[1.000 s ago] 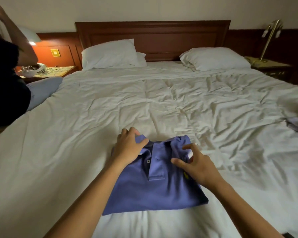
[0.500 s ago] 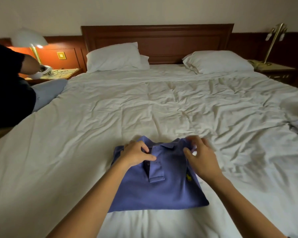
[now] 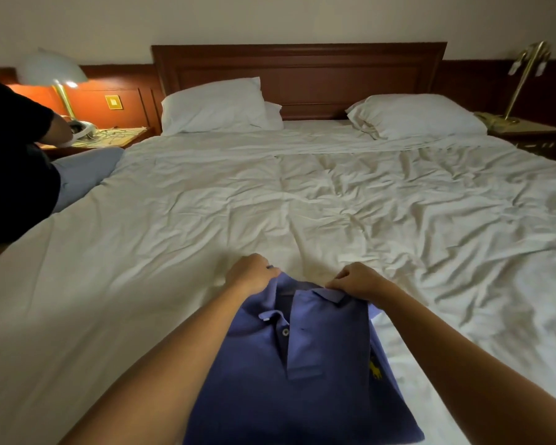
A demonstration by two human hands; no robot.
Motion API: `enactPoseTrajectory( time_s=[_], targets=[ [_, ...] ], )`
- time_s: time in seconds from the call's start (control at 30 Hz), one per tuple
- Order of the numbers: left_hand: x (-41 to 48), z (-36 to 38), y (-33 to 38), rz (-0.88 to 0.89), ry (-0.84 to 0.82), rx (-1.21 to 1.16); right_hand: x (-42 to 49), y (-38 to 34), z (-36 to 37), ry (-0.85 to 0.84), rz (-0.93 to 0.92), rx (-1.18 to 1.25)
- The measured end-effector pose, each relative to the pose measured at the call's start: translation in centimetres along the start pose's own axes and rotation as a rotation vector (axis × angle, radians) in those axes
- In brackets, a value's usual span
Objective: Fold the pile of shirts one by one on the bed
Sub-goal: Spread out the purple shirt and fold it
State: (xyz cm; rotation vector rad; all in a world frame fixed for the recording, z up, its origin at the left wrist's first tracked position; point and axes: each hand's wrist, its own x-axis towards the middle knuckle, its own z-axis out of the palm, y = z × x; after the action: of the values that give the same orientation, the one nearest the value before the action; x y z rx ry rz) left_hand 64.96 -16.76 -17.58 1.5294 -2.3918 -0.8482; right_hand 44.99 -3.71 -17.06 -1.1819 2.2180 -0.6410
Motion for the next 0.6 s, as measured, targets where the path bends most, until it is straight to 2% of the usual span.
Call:
enactPoseTrajectory(
  time_s=[0.07,0.13,0.2,0.23,0.27,0.37,0.4,0.47,0.53,0.6],
  targets=[
    [0.7,-1.1,-0.1,0.002,0.038,-0.187,0.4,0.0,-0.2,0.053,-0.139,0.212],
    [1.1,-2.8,-0.6,-0.06,0.038,-0.552,0.3,-0.6,-0.7,0.063,-0.284,0.523],
    [0.7,-4.1,-1.2,-0.133,-0.013,-0.773,0.2,-1.2,-1.0,0.012,-0.311,0.727],
    [0.4,-4.4,-1.4,-0.125,-0.02,-0.774,0.2,-1.5,-0.9,-0.013,-0.3,0.723],
    [0.1,-4.5,-1.7,-0.097,-0.001,-0.713,0.2,-1.7,-0.8,-0.031,-0.278,0.593],
    [-1.0,-4.3,-3.0,0.095,0.031,-0.444,0.4,-1.7,-0.2,0.01,-0.235,-0.206],
    [-1.4,-4.5,-3.5,0.195,-0.011,-0.366,0.0,-1.8,-0.2,0.05,-0.285,-0.292],
    [-2.1,-4.9,-4.2,0.38,-0.186,-0.181,-0.8,-1.8,-0.3,0.017,-0.424,-0.219],
    [-2.7,-4.9,-4.8,0.427,-0.372,0.037,-1.5,-1.5,0.2,-0.124,-0.5,-0.264],
    [-3.1,-4.5,-5.0,0.41,-0.439,0.108,-1.9,-1.1,1.1,-0.198,-0.532,-0.358]
  ],
)
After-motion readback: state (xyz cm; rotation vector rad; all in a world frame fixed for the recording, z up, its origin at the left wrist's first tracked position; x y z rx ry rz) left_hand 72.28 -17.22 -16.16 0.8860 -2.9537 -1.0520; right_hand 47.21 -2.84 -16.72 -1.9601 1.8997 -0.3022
